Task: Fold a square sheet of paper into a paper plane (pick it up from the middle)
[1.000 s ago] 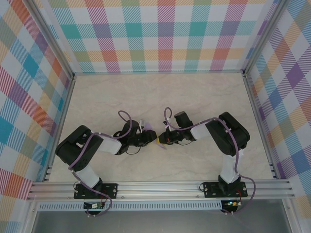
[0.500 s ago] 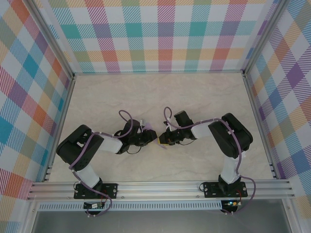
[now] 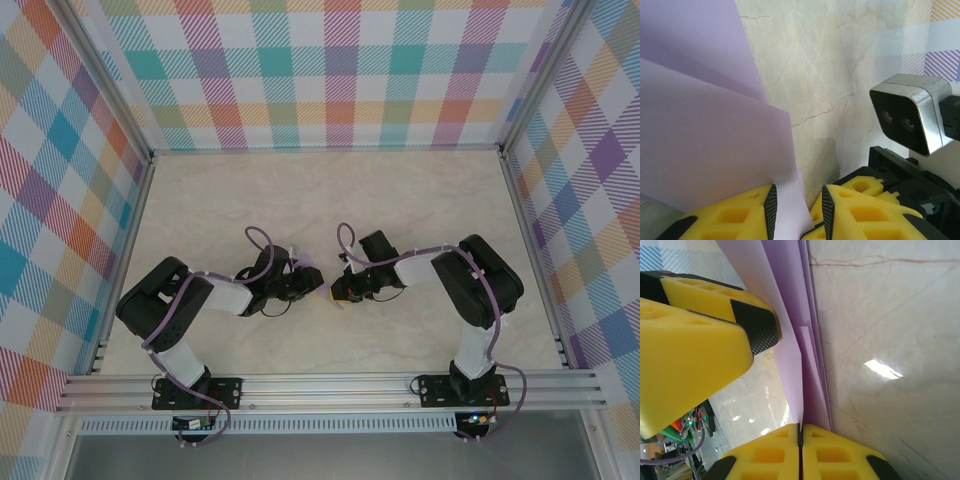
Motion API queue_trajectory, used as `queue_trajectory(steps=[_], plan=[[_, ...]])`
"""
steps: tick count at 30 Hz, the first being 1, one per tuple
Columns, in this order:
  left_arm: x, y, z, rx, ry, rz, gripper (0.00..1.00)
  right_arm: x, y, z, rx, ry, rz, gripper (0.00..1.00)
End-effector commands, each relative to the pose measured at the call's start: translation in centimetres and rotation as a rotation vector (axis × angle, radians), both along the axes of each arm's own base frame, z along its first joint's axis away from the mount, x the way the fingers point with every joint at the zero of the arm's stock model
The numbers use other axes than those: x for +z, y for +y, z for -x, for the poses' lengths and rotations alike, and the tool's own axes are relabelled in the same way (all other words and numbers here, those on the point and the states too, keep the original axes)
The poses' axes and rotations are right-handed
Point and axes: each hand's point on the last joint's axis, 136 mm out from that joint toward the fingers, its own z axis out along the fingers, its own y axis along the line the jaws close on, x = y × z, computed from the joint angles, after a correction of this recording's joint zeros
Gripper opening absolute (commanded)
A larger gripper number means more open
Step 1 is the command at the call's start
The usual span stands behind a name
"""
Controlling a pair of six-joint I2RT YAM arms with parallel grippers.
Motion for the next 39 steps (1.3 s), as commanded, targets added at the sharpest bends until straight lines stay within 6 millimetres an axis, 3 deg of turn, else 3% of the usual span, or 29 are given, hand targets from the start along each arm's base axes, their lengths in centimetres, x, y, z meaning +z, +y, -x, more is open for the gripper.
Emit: queue_trajectory(steps=[1,7,18,27,39], plan=[[-2.2,0.7,0.9,0.004,0.056,-0.087,0.32,0.3,-0.3,0.5,0.018,0.003,0.025,0.12],[-2.4,0.9,0.9,0.008,0.072,-0.106,0.32,1.6,-0.9,1.0,0.039,-0.033,0.043,0.16],[-2.3,0.9,0.5,0.020,0.114,-0.151,0.31,-0.7,-1.9,1.0,0.035,-0.024,0.128,0.11],[-2.1,0.6,0.3,0.017,0.122,-0.147,0.30,1.1,-1.3,0.3,0.069,-0.101,0.086,0.17],[-2.5,0.7,0.2,0.025,0.150,-0.166,0.30,0.9,-0.9,0.3,0.152,-0.181,0.116,0.21]])
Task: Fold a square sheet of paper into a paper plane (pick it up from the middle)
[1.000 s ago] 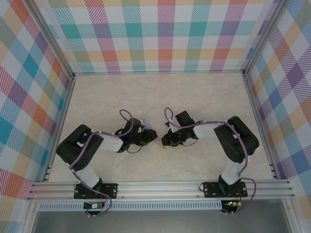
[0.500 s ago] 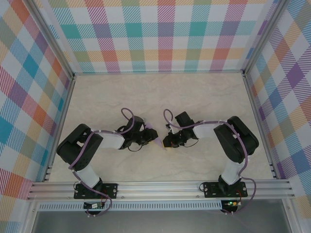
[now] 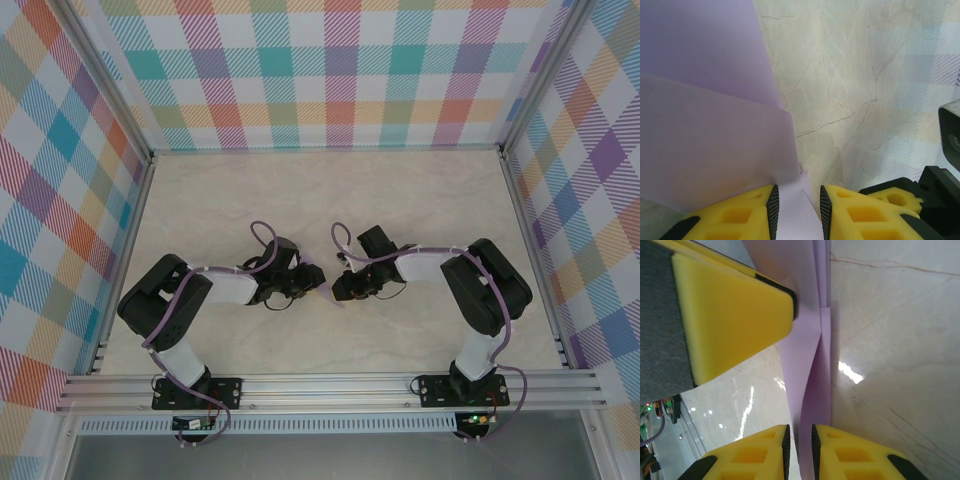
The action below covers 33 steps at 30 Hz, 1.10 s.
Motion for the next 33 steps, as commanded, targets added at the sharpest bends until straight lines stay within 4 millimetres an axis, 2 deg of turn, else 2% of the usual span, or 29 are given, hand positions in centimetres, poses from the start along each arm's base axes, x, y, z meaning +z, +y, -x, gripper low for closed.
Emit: queue_trajectory(steps=[1,4,7,10,15,22,33], plan=[[-2.0,0.8,0.6,0.011,0.052,-0.074,0.30,0.0,-0.1,0.0,0.031,-0.041,0.029,0.21],[-2.1,0.9,0.7,0.012,0.062,-0.083,0.30,0.8,-0.5,-0.6,-0.019,-0.086,0.038,0.19],[-2.1,0.9,0.7,0.013,0.066,-0.086,0.30,2.9,-0.6,-1.2,-0.074,-0.143,0.010,0.19],[-2.2,0.8,0.7,0.012,0.069,-0.085,0.29,3.7,-0.2,-0.9,-0.071,-0.148,-0.011,0.13],[-2.1,0.9,0.7,0.014,0.068,-0.086,0.29,2.9,1.1,0.1,-0.024,-0.097,-0.012,0.00],[-2.2,0.9,0.7,0.017,0.073,-0.089,0.28,1.8,2.2,0.5,0.008,-0.055,0.001,0.00],[-2.3,1.0,0.6,0.024,0.083,-0.100,0.27,-0.5,0.6,0.2,-0.006,-0.050,0.137,0.00]])
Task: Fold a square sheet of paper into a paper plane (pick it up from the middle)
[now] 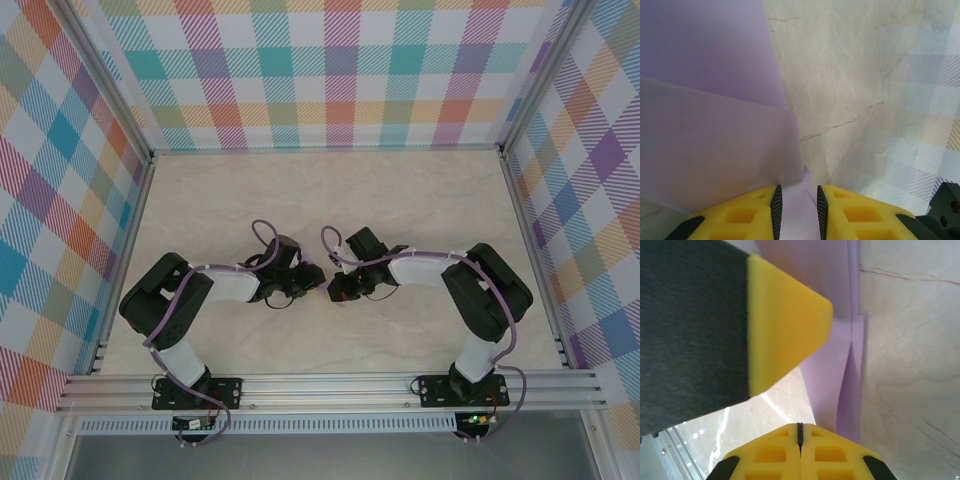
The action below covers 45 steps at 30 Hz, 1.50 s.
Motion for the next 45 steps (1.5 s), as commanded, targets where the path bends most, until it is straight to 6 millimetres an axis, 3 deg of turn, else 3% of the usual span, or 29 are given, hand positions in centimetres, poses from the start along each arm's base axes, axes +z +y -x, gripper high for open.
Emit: queue_trajectory(steps=[1,19,28,38,45], plan=[[-2.1,1.0,0.8,0.019,0.060,-0.079,0.27,-1.0,-0.5,0.1,0.011,0.010,0.059,0.00],[-2.6,1.4,0.9,0.025,0.072,-0.103,0.27,-3.3,-2.3,0.8,0.009,0.033,0.163,0.00],[-2.9,1.7,1.1,0.029,0.086,-0.122,0.27,-0.2,-2.0,2.0,0.036,0.042,0.088,0.00],[-3.1,1.8,1.1,0.028,0.088,-0.128,0.27,-3.0,-3.9,2.3,0.006,0.066,0.211,0.00],[-3.1,1.8,1.1,0.028,0.089,-0.130,0.27,-1.5,-3.7,1.9,0.011,0.037,0.199,0.00]])
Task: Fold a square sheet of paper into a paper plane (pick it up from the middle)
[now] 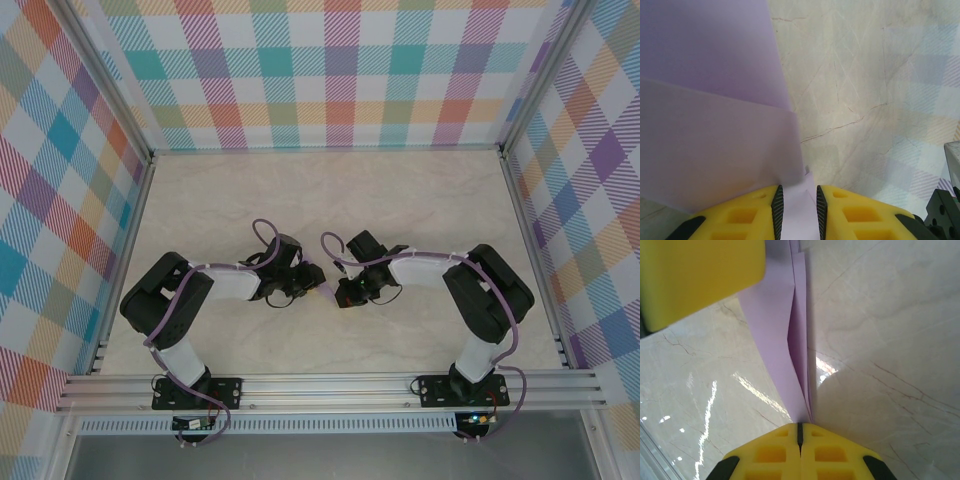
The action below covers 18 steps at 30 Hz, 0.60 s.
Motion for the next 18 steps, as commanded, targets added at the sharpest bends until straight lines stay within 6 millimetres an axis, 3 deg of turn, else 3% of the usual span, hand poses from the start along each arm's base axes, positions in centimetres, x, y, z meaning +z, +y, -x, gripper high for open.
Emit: queue_trajectory(steps=[1,12,14,18], plan=[[-3.0,1.7,1.2,0.025,0.071,-0.114,0.27,0.1,-1.2,0.8,0.019,0.014,0.056,0.00],[-3.3,1.8,1.2,0.025,0.080,-0.120,0.27,-2.3,-2.7,2.6,0.015,0.087,0.117,0.00],[-3.3,1.8,1.2,0.024,0.081,-0.118,0.27,-1.0,-2.1,2.4,0.011,0.066,0.075,0.00],[-2.8,1.4,1.0,0.017,0.069,-0.103,0.27,3.6,0.2,0.8,-0.039,-0.022,-0.099,0.00]])
